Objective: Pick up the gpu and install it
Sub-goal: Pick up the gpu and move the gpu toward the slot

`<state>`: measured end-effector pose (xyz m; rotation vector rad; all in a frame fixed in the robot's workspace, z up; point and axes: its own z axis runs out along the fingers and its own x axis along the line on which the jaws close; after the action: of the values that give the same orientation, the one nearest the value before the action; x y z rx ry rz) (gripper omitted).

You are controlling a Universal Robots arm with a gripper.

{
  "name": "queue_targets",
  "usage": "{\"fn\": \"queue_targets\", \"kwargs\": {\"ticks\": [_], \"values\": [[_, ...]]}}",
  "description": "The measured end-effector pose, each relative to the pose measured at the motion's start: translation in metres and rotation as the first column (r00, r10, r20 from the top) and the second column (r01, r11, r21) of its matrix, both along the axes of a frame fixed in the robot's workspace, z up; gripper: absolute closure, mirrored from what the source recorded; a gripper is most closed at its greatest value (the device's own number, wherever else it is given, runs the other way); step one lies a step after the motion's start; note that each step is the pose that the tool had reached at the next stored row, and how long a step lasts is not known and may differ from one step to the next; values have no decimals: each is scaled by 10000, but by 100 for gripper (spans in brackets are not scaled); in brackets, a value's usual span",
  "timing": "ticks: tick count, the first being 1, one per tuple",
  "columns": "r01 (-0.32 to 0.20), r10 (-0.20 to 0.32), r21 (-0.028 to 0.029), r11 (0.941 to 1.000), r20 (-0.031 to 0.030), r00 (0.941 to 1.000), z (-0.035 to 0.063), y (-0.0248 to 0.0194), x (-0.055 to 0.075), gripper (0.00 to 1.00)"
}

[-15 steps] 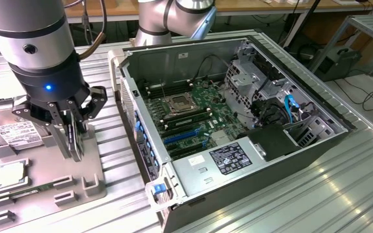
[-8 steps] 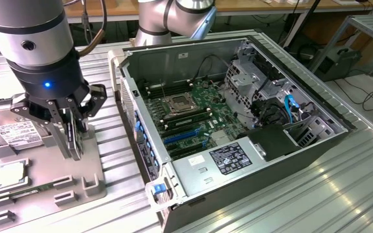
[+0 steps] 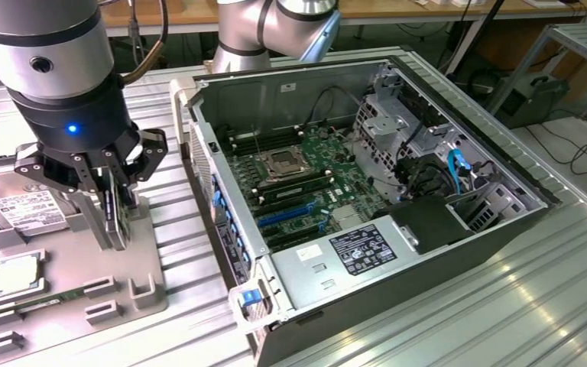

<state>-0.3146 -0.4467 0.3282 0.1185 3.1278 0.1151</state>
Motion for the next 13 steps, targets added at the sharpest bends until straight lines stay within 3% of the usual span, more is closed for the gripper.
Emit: {"fn": "queue_targets", "kwargs": {"ticks": [13], "values": [[0,0,38,10000,0,10000,118,0,0,72]]}}
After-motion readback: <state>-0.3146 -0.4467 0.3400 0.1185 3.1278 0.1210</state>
